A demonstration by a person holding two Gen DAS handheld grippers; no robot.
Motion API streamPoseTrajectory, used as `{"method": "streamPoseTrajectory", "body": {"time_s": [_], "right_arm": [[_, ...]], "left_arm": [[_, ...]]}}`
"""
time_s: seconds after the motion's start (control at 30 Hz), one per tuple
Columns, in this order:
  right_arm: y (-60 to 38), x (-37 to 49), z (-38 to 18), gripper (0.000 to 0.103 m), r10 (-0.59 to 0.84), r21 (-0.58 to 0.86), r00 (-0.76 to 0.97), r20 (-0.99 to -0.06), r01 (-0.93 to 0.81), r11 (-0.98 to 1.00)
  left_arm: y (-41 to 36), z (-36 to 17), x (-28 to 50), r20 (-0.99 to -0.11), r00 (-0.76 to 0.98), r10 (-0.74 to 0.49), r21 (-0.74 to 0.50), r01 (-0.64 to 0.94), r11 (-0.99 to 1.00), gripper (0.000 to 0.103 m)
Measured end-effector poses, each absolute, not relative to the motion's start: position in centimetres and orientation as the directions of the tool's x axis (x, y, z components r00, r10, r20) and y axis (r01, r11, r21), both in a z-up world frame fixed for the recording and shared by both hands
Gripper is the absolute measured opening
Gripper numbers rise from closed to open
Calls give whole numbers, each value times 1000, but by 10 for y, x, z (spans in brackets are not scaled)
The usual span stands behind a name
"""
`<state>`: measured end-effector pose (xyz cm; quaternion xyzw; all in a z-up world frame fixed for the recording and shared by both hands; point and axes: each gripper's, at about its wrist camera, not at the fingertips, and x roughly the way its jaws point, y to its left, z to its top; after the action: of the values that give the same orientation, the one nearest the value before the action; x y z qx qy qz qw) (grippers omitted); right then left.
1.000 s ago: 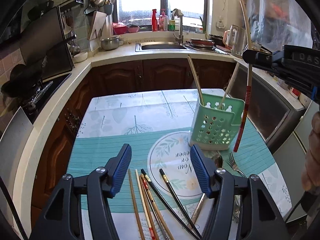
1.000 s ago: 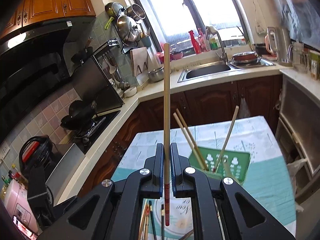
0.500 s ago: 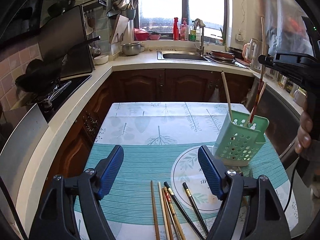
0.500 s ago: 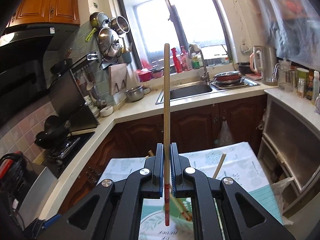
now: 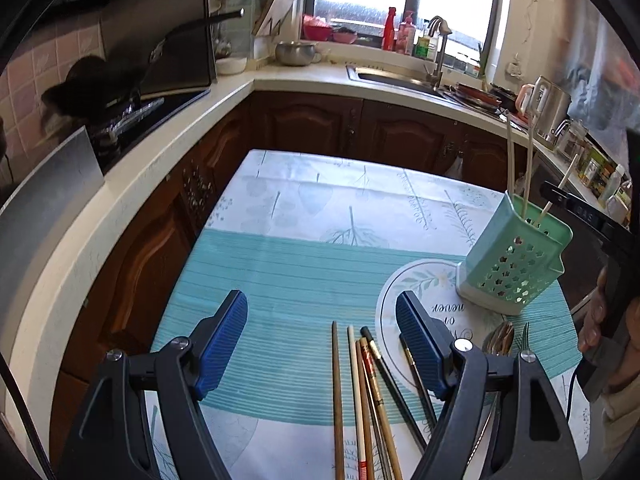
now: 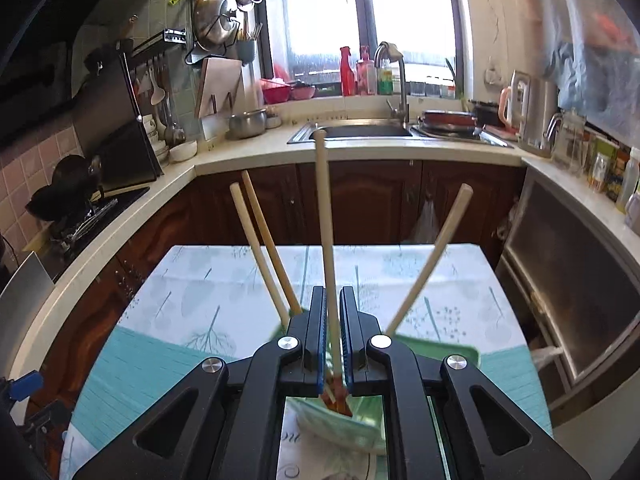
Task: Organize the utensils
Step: 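Lift the red-striped chopstick and drop it into the green holder, then grasp the brown wooden chopstick in the pile with the left tool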
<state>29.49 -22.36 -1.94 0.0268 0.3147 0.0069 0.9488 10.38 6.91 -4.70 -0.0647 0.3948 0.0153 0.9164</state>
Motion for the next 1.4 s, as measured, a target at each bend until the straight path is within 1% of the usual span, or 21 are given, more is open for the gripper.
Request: {"method": "streamPoseTrajectory", "body": {"time_s": [0.1,0.27,0.37,0.53,0.6,0.73,0.83,1.03,1.4], "right_arm": [[-223,286,-32,13,32,46,798,-601,-6,999],[-225,248,-37,15,89,78,787,-611,-52,996],[-218,228,-39,15,140,103,756,-640,-96,990],[-193,201,-69,15,215,142,673,-708,-162,977],[-182,190,-82,15,226,132,641,-733,-191,973],[-159,164,-106,15,239,116,603,-761,-237,965],[-145,143,-120,15,266,139,568,-779,-257,956],[-132,128,-142,15,280,159,512,-812,-267,950],[-115,130,-151,15,291,158,458,-840,-306,939]], "left_arm": [[76,-57,102,-750,660,-40,-130,-88,988,75],[78,-77,96,-794,603,-79,-158,-78,984,75],[78,-91,92,-821,560,-106,-173,-68,983,69],[74,-114,80,-857,494,-145,-196,-52,979,62],[71,-122,75,-866,472,-164,-208,-42,977,59],[64,-131,67,-879,444,-174,-206,-23,978,58],[60,-136,62,-885,428,-184,-211,-16,977,58],[56,-138,57,-886,419,-197,-217,1,976,57],[55,-145,55,-895,388,-220,-233,15,972,55]]}}
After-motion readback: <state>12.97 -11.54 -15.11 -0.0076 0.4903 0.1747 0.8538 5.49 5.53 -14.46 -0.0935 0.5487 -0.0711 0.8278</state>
